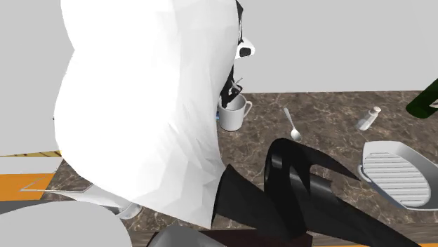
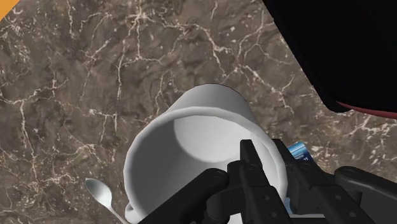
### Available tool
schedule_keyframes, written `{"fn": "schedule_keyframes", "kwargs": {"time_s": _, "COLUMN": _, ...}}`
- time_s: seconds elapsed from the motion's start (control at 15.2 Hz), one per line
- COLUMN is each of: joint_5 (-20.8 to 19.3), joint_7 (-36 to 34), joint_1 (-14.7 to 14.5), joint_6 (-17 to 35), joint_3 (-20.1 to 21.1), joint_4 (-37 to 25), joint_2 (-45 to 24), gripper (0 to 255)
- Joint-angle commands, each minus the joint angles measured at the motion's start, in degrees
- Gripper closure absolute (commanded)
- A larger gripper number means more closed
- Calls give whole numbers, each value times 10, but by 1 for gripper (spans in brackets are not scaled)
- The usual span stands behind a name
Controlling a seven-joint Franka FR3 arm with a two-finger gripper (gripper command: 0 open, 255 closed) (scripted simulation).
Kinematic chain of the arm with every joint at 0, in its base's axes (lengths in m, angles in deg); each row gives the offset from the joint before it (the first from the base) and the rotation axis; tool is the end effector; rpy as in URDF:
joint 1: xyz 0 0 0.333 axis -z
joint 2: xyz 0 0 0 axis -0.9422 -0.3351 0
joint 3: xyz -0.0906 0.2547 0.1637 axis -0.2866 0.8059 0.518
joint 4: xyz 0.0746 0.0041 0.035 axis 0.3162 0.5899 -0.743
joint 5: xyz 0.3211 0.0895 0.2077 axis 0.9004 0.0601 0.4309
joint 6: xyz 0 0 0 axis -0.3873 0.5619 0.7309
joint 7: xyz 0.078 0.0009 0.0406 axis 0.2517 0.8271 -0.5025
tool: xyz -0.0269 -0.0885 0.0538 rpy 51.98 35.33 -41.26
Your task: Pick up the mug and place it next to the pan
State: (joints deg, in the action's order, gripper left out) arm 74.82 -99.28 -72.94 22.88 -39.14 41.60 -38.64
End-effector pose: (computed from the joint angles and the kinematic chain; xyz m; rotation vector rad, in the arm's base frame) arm 0.4030 0.1925 0.4796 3.0734 -0.1132 -0.0248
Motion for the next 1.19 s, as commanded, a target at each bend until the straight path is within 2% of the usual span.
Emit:
{"fn": "schedule_keyframes", "kwargs": {"time_s": 0.0, "joint_5": 0, "joint_7": 1, "joint_1": 0, "joint_6": -16, "joint_3": -1, "joint_4": -13, "joint_2": 3, "gripper": 255}}
{"fn": "schedule_keyframes", "kwargs": {"time_s": 0.4, "joint_5": -1, "joint_7": 3, "joint_1": 1, "joint_6": -61, "joint_3": -6, "joint_4": -52, "joint_2": 9, "gripper": 255}}
{"fn": "schedule_keyframes", "kwargs": {"time_s": 1.12, "joint_5": -44, "joint_7": 157, "joint_1": 61, "joint_6": -50, "joint_3": -117, "joint_4": -27, "joint_2": 24, "gripper": 255}}
